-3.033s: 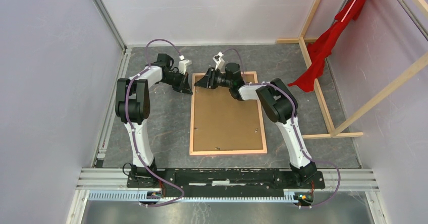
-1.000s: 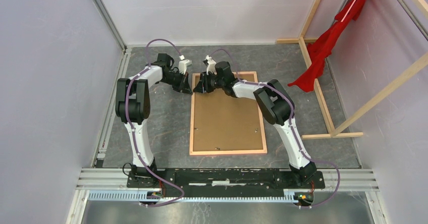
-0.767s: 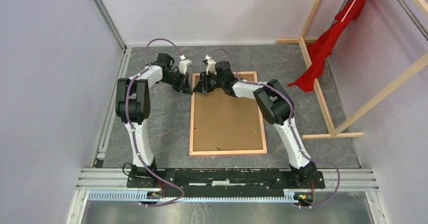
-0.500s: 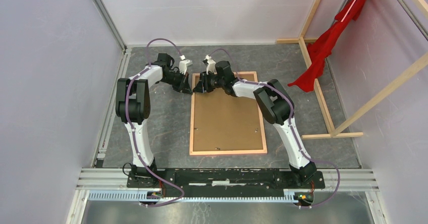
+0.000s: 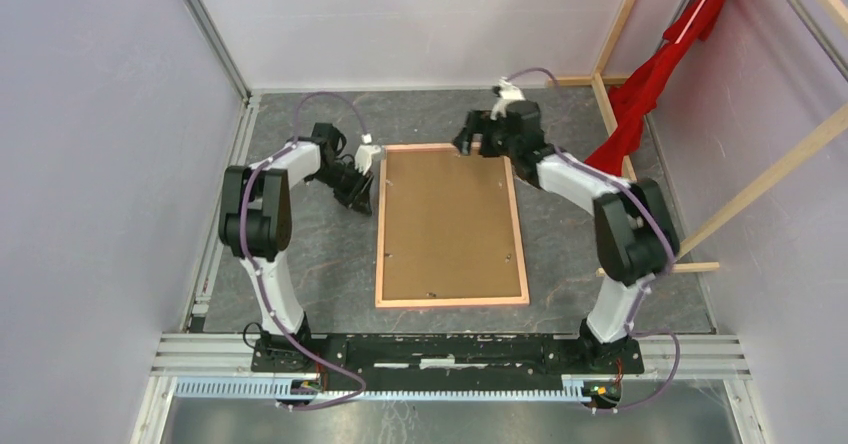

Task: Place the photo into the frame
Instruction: Install the photo frame at the center of the board, then adjust the photo frame at the center of the board.

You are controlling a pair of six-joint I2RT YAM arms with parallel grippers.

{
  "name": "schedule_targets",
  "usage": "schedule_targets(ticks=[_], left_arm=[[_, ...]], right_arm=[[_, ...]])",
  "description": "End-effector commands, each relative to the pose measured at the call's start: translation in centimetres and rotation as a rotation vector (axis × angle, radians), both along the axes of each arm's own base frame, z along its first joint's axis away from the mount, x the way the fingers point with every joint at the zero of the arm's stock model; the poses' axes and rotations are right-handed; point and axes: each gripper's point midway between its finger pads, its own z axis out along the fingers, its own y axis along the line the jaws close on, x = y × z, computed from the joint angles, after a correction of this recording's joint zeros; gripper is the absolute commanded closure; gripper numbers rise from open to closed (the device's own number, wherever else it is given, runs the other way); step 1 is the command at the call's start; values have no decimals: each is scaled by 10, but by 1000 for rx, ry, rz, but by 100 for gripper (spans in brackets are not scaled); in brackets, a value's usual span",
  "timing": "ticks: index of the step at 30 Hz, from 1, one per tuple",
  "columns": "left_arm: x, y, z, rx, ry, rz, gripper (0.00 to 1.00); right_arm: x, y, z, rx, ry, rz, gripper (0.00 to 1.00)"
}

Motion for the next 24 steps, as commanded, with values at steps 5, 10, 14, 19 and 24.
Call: schedule_targets(ticks=[5, 10, 14, 19, 24], left_arm=[[-63, 15, -7, 174, -65, -192, 62], [-88, 11, -15, 225, -49, -252, 62], [-109, 5, -21, 269, -60, -315, 62], [-123, -9, -26, 289, -62, -375, 62], [-134, -33, -30, 279, -47, -429, 62]], right_arm=[[-42, -152, -34, -160, 44, -445, 7], [-54, -149, -60, -110, 127, -401, 7], [-52, -123, -78, -6, 201, -318, 8], [-31, -81, -79, 93, 237, -215, 7], [-1, -14, -71, 118, 239, -85, 7]])
